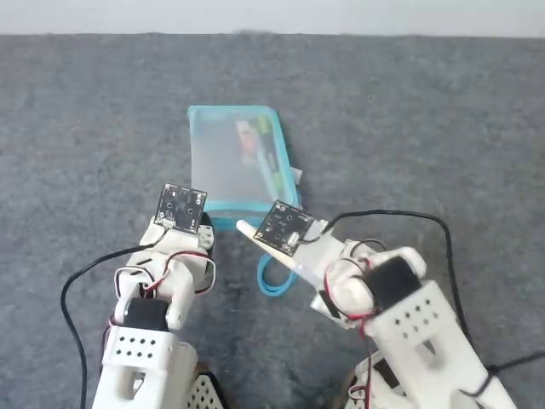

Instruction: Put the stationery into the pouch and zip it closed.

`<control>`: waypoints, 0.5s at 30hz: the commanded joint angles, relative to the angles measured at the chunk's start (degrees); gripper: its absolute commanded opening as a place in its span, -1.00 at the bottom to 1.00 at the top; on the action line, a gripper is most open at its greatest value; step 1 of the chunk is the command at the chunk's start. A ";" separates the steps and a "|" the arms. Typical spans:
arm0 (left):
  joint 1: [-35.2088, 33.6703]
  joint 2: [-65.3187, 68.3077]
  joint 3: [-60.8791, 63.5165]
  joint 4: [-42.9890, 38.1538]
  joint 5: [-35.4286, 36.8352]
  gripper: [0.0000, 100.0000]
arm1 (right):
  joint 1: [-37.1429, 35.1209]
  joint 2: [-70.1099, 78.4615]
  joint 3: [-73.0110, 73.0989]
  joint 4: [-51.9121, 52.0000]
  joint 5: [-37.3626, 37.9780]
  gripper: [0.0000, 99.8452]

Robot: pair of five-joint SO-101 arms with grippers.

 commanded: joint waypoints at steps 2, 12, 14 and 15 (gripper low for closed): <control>0.00 -1.05 -0.40 -1.58 0.44 -0.97 | -0.31 8.84 -4.13 -4.00 -3.96 -0.99; 0.35 -0.97 0.31 -1.76 0.44 -0.97 | 0.40 33.10 -27.69 -4.09 -14.24 -0.99; 0.35 -0.97 0.31 -1.85 0.44 -0.97 | 1.71 38.20 -33.23 -4.09 -16.26 -0.99; 0.35 -0.97 0.31 -1.85 0.44 -0.97 | 2.33 41.01 -36.22 -4.09 -17.23 -0.99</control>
